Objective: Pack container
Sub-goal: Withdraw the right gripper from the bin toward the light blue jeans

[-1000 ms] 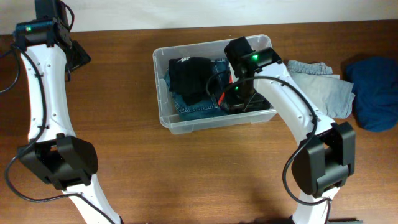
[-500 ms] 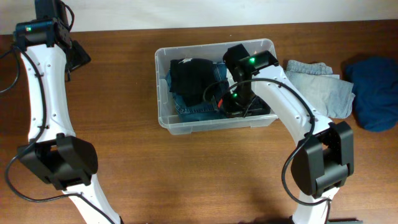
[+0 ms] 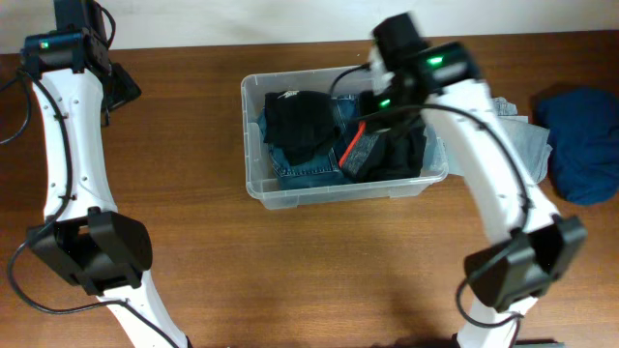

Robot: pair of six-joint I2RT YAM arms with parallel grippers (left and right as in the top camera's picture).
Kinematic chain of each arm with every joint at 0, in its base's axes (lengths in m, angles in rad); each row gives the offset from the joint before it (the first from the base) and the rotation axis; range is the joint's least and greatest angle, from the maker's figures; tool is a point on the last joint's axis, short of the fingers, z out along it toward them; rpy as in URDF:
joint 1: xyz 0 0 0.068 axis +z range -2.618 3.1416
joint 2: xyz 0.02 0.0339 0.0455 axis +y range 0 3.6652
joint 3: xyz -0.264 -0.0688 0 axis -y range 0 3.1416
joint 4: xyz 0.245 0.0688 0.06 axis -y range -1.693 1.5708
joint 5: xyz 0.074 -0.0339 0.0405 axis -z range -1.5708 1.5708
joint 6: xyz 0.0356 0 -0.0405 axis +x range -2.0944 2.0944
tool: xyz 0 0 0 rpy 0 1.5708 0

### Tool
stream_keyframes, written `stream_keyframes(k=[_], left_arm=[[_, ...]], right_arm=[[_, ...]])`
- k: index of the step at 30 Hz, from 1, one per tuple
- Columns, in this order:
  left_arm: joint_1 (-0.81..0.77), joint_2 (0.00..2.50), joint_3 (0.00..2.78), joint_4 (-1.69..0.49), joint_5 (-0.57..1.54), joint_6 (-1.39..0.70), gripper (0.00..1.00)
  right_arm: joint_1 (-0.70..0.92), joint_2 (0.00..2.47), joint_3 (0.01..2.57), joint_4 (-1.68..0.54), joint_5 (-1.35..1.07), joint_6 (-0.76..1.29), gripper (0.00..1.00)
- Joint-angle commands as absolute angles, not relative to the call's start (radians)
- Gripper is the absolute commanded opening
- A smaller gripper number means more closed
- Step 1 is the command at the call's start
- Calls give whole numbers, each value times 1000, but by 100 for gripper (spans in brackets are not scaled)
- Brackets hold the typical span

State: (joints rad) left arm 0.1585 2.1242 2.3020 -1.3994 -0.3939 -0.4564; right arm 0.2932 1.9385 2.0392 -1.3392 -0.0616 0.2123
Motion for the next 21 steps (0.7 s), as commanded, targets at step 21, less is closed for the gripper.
stream_keyframes(k=[21], left_arm=[[160, 2128, 2303, -1400, -400, -456, 99]], right_arm=[[-20, 2136, 2059, -1355, -14, 252, 6]])
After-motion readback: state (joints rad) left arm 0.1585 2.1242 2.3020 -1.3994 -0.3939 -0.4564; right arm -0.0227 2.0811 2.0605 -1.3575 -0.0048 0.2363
